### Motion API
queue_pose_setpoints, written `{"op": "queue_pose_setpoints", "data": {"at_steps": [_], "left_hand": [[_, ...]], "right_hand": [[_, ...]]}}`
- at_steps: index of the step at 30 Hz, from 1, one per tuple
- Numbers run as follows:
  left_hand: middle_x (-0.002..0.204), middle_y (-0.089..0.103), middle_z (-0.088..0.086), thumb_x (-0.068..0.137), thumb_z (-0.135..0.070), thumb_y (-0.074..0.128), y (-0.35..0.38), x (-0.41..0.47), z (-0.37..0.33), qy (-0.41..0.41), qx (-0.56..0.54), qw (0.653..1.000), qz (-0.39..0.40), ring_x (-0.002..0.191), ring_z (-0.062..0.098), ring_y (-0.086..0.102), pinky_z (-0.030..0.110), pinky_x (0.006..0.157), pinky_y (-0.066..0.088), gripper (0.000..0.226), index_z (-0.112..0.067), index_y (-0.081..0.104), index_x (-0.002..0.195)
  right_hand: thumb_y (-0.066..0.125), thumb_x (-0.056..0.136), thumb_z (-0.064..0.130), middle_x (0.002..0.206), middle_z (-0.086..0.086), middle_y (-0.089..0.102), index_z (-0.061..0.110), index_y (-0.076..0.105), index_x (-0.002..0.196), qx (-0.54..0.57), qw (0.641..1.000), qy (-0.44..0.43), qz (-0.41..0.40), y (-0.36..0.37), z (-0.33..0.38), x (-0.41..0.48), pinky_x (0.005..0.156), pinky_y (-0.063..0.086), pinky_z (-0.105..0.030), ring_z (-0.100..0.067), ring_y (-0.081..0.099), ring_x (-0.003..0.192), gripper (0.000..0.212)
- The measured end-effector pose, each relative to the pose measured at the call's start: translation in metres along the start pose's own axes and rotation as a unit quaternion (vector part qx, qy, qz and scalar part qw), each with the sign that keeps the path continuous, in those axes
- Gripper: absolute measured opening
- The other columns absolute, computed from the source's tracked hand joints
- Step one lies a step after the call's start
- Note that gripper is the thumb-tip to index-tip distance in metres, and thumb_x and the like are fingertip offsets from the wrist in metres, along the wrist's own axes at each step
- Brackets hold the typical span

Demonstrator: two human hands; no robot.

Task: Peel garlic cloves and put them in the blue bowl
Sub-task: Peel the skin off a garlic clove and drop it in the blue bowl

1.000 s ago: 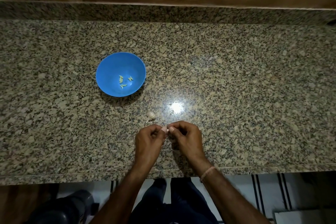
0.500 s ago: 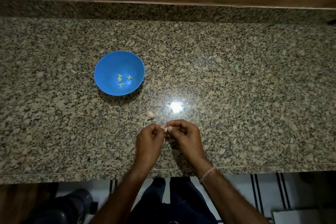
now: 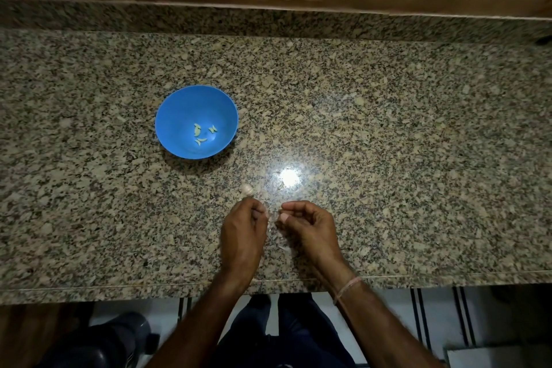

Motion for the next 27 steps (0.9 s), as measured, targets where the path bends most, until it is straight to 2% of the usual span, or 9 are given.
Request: {"op": "queue_pose_setpoints", "data": {"at_steps": [3, 7, 10, 12, 15, 17, 19, 22, 27], "left_hand": [[0.072, 0.065, -0.011, 0.098, -0.017, 0.067, -0.002, -0.003, -0.005, 0.025, 0.001, 1.000, 0.005, 0.065, 0.002, 0.060, 0.025, 0.055, 0.045, 0.012, -0.024, 0.067, 0.089], [0.108, 0.074, -0.008, 0.098, -0.008, 0.061, -0.011, -0.011, -0.020, 0.071, 0.051, 0.996, -0.019, 0.092, 0.011, 0.068, 0.030, 0.072, 0.053, 0.026, -0.023, 0.072, 0.117], [0.089, 0.066, -0.009, 0.098, -0.021, 0.066, -0.021, -0.013, -0.028, 0.070, 0.101, 0.991, -0.044, 0.079, 0.013, 0.060, 0.027, 0.059, 0.036, 0.011, -0.030, 0.068, 0.103], [0.098, 0.066, -0.011, 0.094, -0.014, 0.067, -0.020, -0.013, -0.027, 0.083, 0.109, 0.990, -0.040, 0.089, 0.014, 0.057, 0.027, 0.060, 0.037, 0.016, -0.029, 0.067, 0.101], [0.107, 0.065, -0.011, 0.093, -0.023, 0.071, -0.021, -0.013, -0.024, 0.103, 0.107, 0.988, -0.043, 0.100, 0.016, 0.052, 0.029, 0.067, 0.039, 0.004, -0.022, 0.067, 0.092], [0.120, 0.064, -0.007, 0.096, -0.018, 0.068, -0.019, -0.014, -0.024, 0.123, 0.083, 0.988, -0.039, 0.110, 0.017, 0.050, 0.031, 0.077, 0.045, 0.010, -0.019, 0.073, 0.104], [0.128, 0.061, -0.008, 0.097, -0.022, 0.068, -0.019, -0.016, -0.026, 0.140, 0.049, 0.989, -0.026, 0.116, 0.015, 0.047, 0.033, 0.084, 0.047, 0.023, -0.023, 0.073, 0.119], [0.119, 0.066, -0.011, 0.094, -0.027, 0.071, -0.028, -0.019, -0.025, 0.132, 0.042, 0.989, -0.046, 0.113, 0.012, 0.048, 0.038, 0.080, 0.053, 0.015, -0.028, 0.077, 0.107], [0.108, 0.068, -0.012, 0.093, -0.027, 0.074, -0.057, -0.014, 0.003, 0.091, 0.064, 0.988, -0.108, 0.107, 0.015, 0.050, 0.042, 0.079, 0.050, 0.006, -0.026, 0.078, 0.097]], "right_hand": [[0.074, 0.090, -0.002, 0.094, -0.020, 0.076, 0.002, 0.076, 0.100, -0.009, 1.000, -0.008, -0.017, -0.006, 0.004, 0.002, 0.080, 0.063, -0.041, -0.028, 0.073, 0.083, 0.010], [0.071, 0.092, -0.005, 0.093, -0.024, 0.074, -0.001, 0.075, 0.100, 0.000, 1.000, -0.009, -0.012, -0.001, 0.010, 0.001, 0.077, 0.065, -0.036, -0.024, 0.072, 0.079, 0.010], [0.070, 0.093, -0.006, 0.092, -0.019, 0.077, -0.001, 0.075, 0.101, -0.016, 1.000, -0.018, -0.014, 0.001, 0.014, 0.002, 0.075, 0.064, -0.033, -0.023, 0.076, 0.080, 0.011], [0.072, 0.092, -0.004, 0.090, -0.017, 0.078, 0.001, 0.076, 0.100, -0.031, 0.999, -0.033, -0.016, 0.001, 0.017, 0.002, 0.075, 0.064, -0.033, -0.025, 0.077, 0.082, 0.011], [0.076, 0.089, -0.001, 0.085, -0.008, 0.078, 0.003, 0.076, 0.096, -0.067, 0.995, -0.069, -0.019, 0.002, 0.025, -0.001, 0.073, 0.062, -0.028, -0.020, 0.077, 0.083, 0.008], [0.077, 0.088, 0.000, 0.079, -0.003, 0.076, 0.004, 0.075, 0.093, -0.089, 0.992, -0.090, -0.026, 0.003, 0.030, -0.004, 0.070, 0.060, -0.023, -0.012, 0.075, 0.077, 0.007], [0.080, 0.088, 0.005, 0.078, -0.004, 0.076, 0.008, 0.076, 0.091, -0.114, 0.987, -0.108, -0.030, 0.006, 0.032, -0.005, 0.070, 0.062, -0.027, -0.015, 0.075, 0.076, 0.006], [0.081, 0.088, 0.009, 0.080, -0.008, 0.077, 0.008, 0.076, 0.092, -0.122, 0.986, -0.112, -0.010, 0.017, 0.032, -0.007, 0.071, 0.064, -0.035, -0.023, 0.076, 0.077, 0.007], [0.077, 0.091, 0.005, 0.093, -0.002, 0.079, 0.012, 0.078, 0.099, -0.167, 0.976, -0.133, 0.031, 0.031, 0.029, -0.004, 0.077, 0.061, -0.027, -0.016, 0.076, 0.089, 0.011]]}}
Point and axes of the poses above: each hand's wrist, its own x-axis towards the middle knuckle, its own y-axis out of the palm, z = x × y, the point moved 8 cm from there along x, towards the middle knuckle
